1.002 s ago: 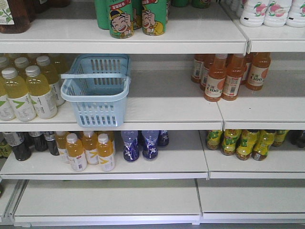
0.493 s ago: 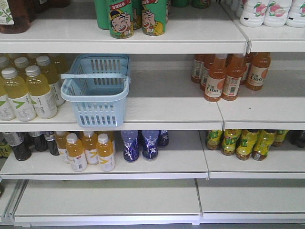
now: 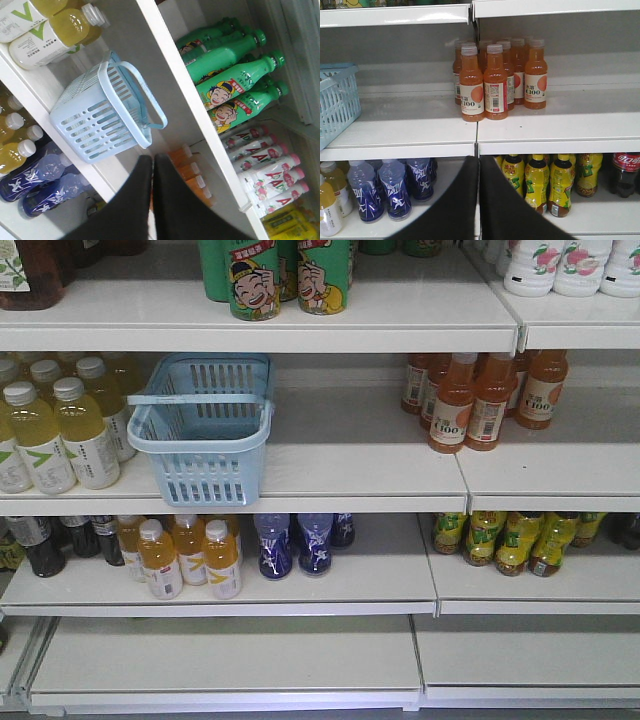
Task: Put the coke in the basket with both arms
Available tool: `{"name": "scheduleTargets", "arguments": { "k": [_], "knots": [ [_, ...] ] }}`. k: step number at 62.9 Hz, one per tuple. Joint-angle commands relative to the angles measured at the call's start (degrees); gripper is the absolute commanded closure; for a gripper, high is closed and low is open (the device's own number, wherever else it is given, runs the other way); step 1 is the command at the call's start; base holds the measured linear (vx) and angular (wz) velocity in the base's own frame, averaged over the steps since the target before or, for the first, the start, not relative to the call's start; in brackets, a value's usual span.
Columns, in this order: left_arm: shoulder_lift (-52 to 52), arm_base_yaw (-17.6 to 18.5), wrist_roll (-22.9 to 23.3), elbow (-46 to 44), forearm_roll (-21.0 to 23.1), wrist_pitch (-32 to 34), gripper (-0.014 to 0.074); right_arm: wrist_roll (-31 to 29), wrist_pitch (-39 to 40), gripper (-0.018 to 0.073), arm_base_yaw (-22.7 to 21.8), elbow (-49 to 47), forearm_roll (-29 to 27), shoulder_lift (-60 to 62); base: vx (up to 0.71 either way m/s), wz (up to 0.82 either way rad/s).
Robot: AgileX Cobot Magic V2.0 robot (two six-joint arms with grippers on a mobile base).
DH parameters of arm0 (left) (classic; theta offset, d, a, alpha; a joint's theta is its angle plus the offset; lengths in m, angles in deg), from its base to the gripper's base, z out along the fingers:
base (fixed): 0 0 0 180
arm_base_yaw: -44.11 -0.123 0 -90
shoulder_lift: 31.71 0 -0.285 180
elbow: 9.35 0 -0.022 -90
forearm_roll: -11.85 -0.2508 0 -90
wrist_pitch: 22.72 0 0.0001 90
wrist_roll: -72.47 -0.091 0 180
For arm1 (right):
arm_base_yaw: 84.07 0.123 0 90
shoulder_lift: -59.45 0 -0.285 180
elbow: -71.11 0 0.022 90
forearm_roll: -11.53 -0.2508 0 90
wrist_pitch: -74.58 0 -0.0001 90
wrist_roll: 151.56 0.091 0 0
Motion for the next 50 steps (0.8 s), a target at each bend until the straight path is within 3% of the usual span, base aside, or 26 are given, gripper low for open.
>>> {"name": "scheduleTargets", "arguments": {
  "k": [1,9,17,21,30,43,50],
  "knots": [
    [0.76,0.12,0.62,-0.13,4.12,4.87,0.0602,-0.53,4.41,0.0564,-0.26,0.58,0.54,1.01,0.00,0.00],
    [0.76,0.12,0.62,-0.29,15.93,4.56,0.0602,-0.53,4.41,0.0564,-0.26,0.58,0.54,1.01,0.00,0.00],
    [0.76,0.14,-0.01,-2.88,33.40,2.02,0.0602,-0.53,4.41,0.0564,-0.26,0.58,0.54,1.01,0.00,0.00],
    [0.76,0.14,-1.22,-6.44,37.38,-0.41,0.0602,-0.53,4.41,0.0564,-0.26,0.58,0.54,1.01,0.00,0.00],
    [0.76,0.14,-6.61,-16.66,38.75,-2.21,0.0602,-0.53,4.41,0.0564,-0.26,0.58,0.54,1.01,0.00,0.00],
    [-1.74,0.14,-30.52,-27.84,38.94,2.18,0.0602,-0.53,4.41,0.0564,-0.26,0.58,0.54,1.01,0.00,0.00],
    [-6.60,0.14,-32.98,-30.40,39.58,2.15,0.0602,-0.53,4.41,0.0564,-0.26,0.58,0.54,1.01,0.00,0.00]
  ]
}}
